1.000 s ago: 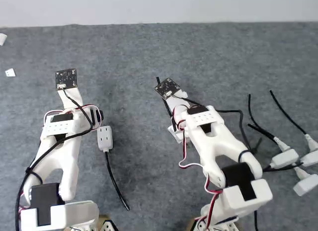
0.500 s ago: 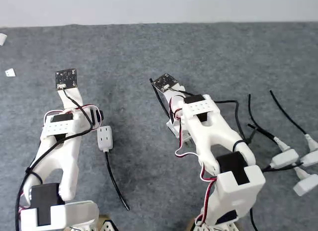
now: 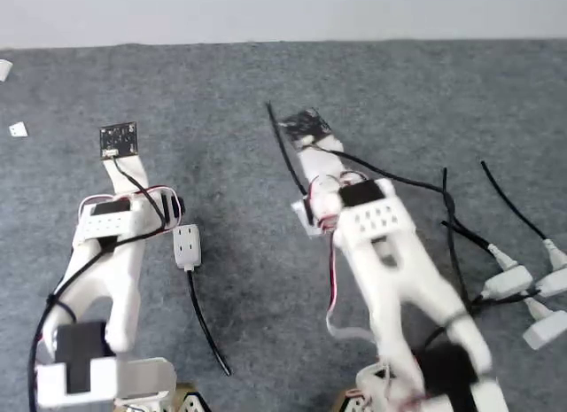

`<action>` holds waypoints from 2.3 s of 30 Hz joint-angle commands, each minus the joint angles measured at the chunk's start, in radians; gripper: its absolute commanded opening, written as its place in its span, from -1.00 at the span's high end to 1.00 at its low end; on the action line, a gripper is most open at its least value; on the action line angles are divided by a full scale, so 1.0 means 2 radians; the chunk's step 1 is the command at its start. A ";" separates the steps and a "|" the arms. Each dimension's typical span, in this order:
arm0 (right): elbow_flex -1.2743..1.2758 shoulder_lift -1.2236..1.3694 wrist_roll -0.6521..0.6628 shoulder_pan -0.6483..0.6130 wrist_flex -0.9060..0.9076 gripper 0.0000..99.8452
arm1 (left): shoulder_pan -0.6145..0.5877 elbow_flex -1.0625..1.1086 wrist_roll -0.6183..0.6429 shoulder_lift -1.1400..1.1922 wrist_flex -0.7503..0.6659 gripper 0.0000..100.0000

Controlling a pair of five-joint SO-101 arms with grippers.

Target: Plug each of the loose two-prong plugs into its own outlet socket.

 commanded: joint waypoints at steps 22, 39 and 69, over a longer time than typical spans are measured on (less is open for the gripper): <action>0.022 -0.091 -0.011 -0.149 -0.077 0.98 | 0.081 0.080 -0.164 -0.104 0.005 0.98; 0.021 -0.092 -0.008 -0.150 -0.077 0.98 | 0.113 0.132 -0.279 -0.157 0.020 0.97; 0.031 -0.008 -0.233 -0.145 -0.241 0.98 | -0.044 0.136 0.012 -0.157 -0.147 0.97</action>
